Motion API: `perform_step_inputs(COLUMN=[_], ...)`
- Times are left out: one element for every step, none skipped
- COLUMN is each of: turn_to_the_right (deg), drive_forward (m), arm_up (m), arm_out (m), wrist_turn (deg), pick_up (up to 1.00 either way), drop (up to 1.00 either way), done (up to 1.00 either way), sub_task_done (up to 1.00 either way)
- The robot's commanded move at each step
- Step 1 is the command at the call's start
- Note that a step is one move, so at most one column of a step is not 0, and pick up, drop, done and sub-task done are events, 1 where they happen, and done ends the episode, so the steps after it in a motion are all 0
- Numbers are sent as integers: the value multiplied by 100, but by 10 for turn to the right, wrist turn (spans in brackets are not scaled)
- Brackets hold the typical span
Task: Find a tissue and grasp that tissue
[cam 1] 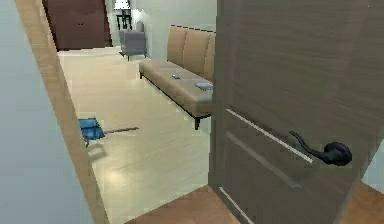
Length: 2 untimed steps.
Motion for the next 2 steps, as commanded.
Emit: perform_step_inputs(turn_to_the_right=[-30,0], drive_forward=[0,100], arm_up=[0,0], arm_out=[0,0], wrist_turn=[0,0], pick_up=[0,0], drop=[0,0], done=[0,0], sub_task_done=[0,0])
